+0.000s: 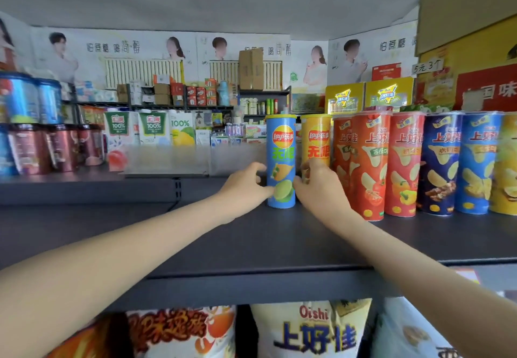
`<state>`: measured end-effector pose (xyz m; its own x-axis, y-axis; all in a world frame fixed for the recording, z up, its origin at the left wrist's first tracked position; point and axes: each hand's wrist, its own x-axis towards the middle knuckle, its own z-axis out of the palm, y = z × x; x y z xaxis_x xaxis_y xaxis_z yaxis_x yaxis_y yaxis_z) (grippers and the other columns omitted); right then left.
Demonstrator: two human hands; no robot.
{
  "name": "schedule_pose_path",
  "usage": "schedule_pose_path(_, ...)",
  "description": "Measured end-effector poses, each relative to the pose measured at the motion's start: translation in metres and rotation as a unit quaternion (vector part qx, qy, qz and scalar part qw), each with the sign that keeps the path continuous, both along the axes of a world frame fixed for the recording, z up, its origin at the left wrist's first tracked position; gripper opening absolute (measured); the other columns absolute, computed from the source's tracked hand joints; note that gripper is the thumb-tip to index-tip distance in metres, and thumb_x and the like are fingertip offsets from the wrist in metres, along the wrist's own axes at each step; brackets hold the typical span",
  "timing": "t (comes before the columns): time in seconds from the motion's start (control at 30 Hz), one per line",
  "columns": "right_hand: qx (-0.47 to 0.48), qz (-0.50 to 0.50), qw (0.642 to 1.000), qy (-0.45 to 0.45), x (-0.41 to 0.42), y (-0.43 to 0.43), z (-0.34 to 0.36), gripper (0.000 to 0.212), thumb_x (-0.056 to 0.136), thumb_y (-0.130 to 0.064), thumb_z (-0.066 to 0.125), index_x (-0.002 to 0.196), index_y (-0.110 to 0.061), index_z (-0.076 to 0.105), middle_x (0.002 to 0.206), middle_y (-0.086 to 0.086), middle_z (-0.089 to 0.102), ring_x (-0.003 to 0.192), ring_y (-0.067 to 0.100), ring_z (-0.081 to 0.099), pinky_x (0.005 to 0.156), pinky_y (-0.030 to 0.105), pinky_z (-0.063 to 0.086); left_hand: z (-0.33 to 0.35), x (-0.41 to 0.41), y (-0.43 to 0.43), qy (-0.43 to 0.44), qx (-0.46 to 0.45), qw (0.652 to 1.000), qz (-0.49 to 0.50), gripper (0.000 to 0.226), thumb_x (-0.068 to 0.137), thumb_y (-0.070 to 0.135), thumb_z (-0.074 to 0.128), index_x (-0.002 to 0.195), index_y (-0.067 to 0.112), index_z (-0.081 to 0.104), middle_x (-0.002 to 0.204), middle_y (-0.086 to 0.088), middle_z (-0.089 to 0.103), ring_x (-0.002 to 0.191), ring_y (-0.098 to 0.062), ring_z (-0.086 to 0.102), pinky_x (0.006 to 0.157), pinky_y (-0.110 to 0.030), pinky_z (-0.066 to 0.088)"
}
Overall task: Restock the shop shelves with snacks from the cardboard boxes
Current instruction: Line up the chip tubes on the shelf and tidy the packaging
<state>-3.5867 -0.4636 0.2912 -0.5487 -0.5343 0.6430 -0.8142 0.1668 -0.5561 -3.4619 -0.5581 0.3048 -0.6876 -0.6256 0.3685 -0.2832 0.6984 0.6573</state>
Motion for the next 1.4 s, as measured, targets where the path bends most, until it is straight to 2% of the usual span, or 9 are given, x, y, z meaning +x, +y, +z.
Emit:
schedule_pose_path(0.2,-0.084,0.16,0.981,-0.072,0.105,0.016,-0.016,0.007,0.09,-0.013,0.058,0.096,-0.011,0.062,0.082,-0.003,0.059,0.082,0.013,0.054,0.069,0.018,0.034,-0.018,0.122,0.064,0.137,0.096,0.982,0.085,0.027,0.091,0.022,0.061,0.117,0.023,0.058,0.1,0.005,0.065,0.097,-0.015,0.065,0.093,-0.039,0.053)
schedule_pose_path(0.37,-0.089,0.307,0.935,-0.155,0.229,0.05,-0.071,0.006,0.092,-0.021,0.059,0.087,-0.018,0.062,0.073,-0.016,0.059,0.067,-0.005,0.054,0.062,0.007,0.037,-0.095,0.227,0.122,0.303,0.168,0.913,0.217,0.02,0.093,0.007,0.056,0.088,0.026,0.062,0.094,-0.004,0.067,0.087,-0.019,0.067,0.08,-0.033,0.056)
schedule_pose_path(0.43,-0.038,0.363,0.912,-0.186,0.279,0.058,-0.109,0.006,0.092,-0.02,0.059,0.087,-0.019,0.061,0.074,-0.018,0.058,0.066,-0.011,0.054,0.06,0.004,0.037,-0.136,0.271,0.143,0.298,0.215,0.887,0.279,0.021,0.095,0.006,0.052,0.089,0.024,0.062,0.095,-0.006,0.067,0.086,-0.02,0.066,0.074,-0.03,0.055)
schedule_pose_path(0.53,0.11,0.415,0.864,-0.262,0.351,0.054,-0.175,0.009,0.094,-0.025,0.058,0.09,-0.018,0.061,0.074,-0.015,0.056,0.07,0.002,0.055,0.06,0.01,0.041,-0.203,0.341,0.16,0.26,0.298,0.841,0.371,0.013,0.096,0.012,0.052,0.094,0.02,0.062,0.098,-0.011,0.067,0.085,-0.023,0.065,0.076,-0.034,0.054)
schedule_pose_path(0.67,0.28,0.418,0.797,-0.335,0.441,0.044,-0.254,0.027,0.089,-0.038,0.061,0.084,-0.011,0.064,0.074,-0.001,0.058,0.077,0.021,0.056,0.076,0.039,0.047,-0.284,0.438,0.169,0.248,0.393,0.75,0.47,0.009,0.097,0.015,0.05,0.095,0.015,0.059,0.094,-0.014,0.064,0.078,-0.023,0.059,0.076,-0.037,0.054)
schedule_pose_path(0.83,0.364,0.412,0.746,-0.376,0.56,0.025,-0.31,0.021,0.09,-0.029,0.062,0.079,-0.012,0.061,0.064,0.001,0.057,0.065,0.022,0.058,0.066,0.039,0.05,-0.353,0.579,0.178,0.265,0.442,0.645,0.564,0.013,0.099,0.01,0.048,0.09,0.014,0.057,0.08,-0.005,0.059,0.067,-0.016,0.055,0.058,-0.025,0.045)
schedule_pose_path(0.97,0.413,0.425,0.717,-0.367,0.674,-0.013,-0.351,0.019,0.088,-0.035,0.064,0.078,-0.019,0.06,0.077,0.004,0.062,0.084,0.029,0.064,0.082,0.045,0.053,-0.399,0.697,0.176,0.278,0.474,0.568,0.613,0.012,0.095,0.012,0.052,0.103,0.01,0.062,0.093,-0.012,0.062,0.082,-0.023,0.062,0.061,-0.031,0.052)
schedule_pose_path(1.13,0.45,0.429,0.682,-0.385,0.801,-0.044,-0.371,0.013,0.092,-0.028,0.063,0.097,-0.017,0.06,0.097,0.006,0.062,0.095,0.024,0.06,0.086,0.04,0.053,-0.412,0.818,0.165,0.242,0.448,0.542,0.668,0.003,0.097,0.008,0.05,0.099,0.009,0.052,0.077,-0.008,0.054,0.065,-0.015,0.052,0.044,-0.02,0.042)
schedule_pose_path(1.4,0.472,0.387,0.692,-0.386,0.925,-0.14,-0.417,0.022,0.092,-0.029,0.064,0.108,-0.015,0.057,0.111,0.007,0.059,0.107,0.027,0.057,0.096,0.046,0.049,-0.45,0.975,0.085,0.228,0.428,0.509,0.711,0.025,0.093,0.012,0.057,0.117,0.007,0.05,0.078,-0.007,0.053,0.065,-0.018,0.052,0.06,-0.028,0.046)
